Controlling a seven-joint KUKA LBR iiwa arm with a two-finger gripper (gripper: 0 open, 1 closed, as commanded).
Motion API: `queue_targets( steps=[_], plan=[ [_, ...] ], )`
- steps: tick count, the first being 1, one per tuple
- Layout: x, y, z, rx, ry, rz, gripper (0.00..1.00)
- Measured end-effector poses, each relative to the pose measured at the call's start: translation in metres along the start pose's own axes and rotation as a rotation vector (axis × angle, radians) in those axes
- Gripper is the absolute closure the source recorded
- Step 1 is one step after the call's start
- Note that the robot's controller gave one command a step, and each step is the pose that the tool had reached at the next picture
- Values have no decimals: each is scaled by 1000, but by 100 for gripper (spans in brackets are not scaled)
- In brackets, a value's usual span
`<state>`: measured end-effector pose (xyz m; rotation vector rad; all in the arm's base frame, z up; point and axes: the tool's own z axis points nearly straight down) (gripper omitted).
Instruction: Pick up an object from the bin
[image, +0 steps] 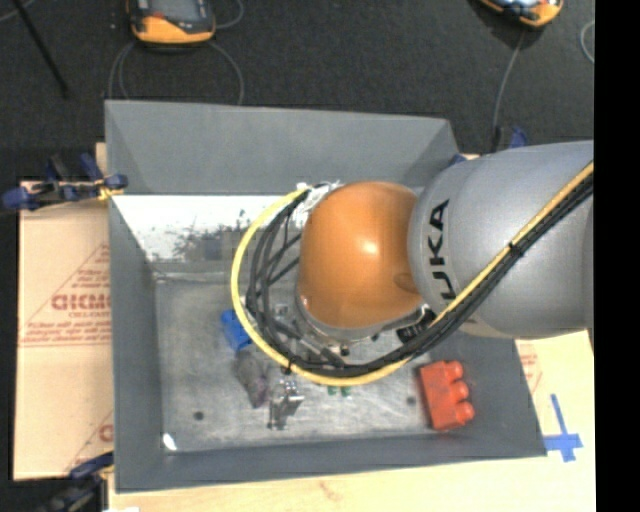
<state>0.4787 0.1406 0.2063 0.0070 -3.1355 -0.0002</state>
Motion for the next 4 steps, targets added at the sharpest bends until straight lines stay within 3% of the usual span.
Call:
queue_targets(
  steps=[1,2,3,4],
  plan=[
    [-73,-16,112,-1,-5,194,0],
    [-117,10,132,-3,-10,392,0],
    [-121,10,128,-9,-25,395,100],
    [-114,-2,-5,-6,-17,383,100]
  ],
)
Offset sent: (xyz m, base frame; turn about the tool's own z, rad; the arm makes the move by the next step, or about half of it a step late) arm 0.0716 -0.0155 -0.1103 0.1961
